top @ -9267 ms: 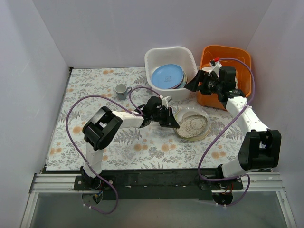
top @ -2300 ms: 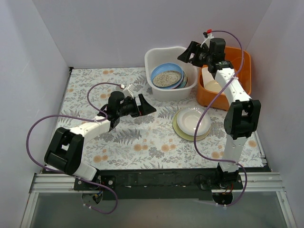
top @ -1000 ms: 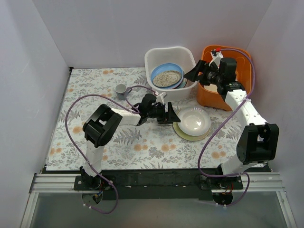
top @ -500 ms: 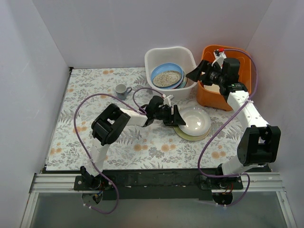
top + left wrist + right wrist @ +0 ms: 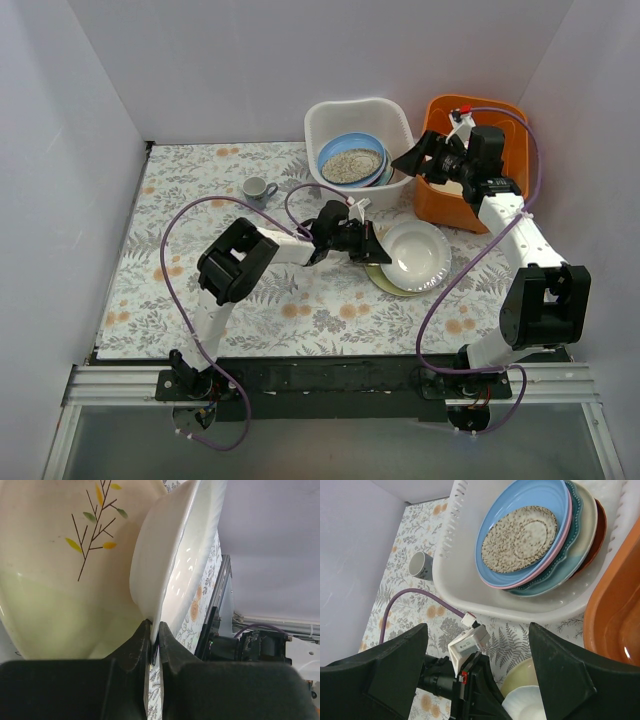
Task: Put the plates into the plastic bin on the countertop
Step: Pick up the plate at the center of the board.
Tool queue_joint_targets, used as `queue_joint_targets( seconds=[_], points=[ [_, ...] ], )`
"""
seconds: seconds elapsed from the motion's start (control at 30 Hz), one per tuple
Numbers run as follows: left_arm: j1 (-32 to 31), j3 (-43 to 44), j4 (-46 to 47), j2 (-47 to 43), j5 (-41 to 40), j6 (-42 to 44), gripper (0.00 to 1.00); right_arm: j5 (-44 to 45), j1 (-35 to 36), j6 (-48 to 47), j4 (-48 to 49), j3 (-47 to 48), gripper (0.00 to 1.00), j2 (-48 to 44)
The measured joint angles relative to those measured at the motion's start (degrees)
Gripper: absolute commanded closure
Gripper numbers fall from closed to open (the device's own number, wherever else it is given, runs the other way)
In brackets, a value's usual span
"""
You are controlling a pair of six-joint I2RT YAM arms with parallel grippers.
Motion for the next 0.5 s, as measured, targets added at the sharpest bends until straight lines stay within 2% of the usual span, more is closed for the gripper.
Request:
queue_joint_targets(
  seconds=[0.27,0.5],
  points=[
    [0.0,-0.8,0.4,-0.5,-0.9,0.0,1.0,-0.9,0.0,0.2,-0.1,-0.4,0.12,0.0],
    [0.0,-3.5,-2.8,-4.8,-3.5,2.1,1.0,-1.4,0.0,0.3,-0.1,-0.4,0.12,0.0]
  ],
)
